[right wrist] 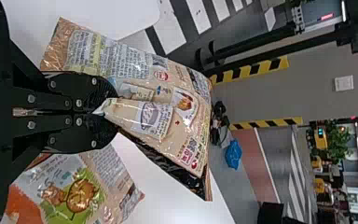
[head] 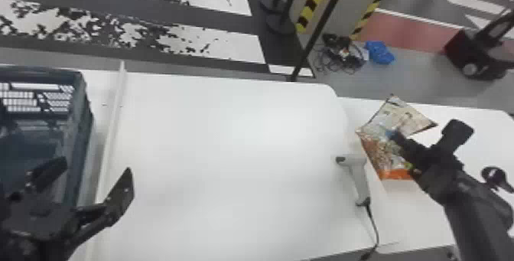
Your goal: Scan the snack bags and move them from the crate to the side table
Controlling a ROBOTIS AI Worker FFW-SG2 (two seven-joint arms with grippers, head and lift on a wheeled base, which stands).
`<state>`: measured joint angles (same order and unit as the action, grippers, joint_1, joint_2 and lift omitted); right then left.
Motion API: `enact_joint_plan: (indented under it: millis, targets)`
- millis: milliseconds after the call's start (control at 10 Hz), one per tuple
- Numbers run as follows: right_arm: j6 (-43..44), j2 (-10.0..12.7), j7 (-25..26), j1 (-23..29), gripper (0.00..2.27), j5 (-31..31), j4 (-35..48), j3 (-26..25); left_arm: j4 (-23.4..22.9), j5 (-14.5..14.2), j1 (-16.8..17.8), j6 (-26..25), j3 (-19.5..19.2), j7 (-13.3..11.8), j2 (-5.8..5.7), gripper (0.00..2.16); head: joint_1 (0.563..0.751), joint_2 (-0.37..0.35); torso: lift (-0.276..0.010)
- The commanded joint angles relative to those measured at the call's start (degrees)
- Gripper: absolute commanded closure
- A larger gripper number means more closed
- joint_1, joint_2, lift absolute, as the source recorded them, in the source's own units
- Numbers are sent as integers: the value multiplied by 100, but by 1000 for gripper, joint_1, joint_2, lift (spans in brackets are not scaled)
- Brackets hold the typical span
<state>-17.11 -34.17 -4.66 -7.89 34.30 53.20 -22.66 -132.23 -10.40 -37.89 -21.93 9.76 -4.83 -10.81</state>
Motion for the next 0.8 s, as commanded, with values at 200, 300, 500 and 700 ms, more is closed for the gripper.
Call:
enact_joint_plan:
  millis: [200,300,500,700]
  targets:
    - [537,-2,615,-126,-1,50,-293,333,-49,11,-25,18,26,-26,-9,19,695,-350,-87]
    - [554,-2,773,-126,2,68,-284,403,-49,20,-25,18,35,-26,-9,19,695,-350,-87]
    - [607,15,870,-117,56,50,-284,438,-40,20,-8,18,35,-26,-17,19,695,-350,-87]
    - [607,24,949,-55,56,129,-231,482,-31,20,19,0,35,-26,-17,19,695,-350,-87]
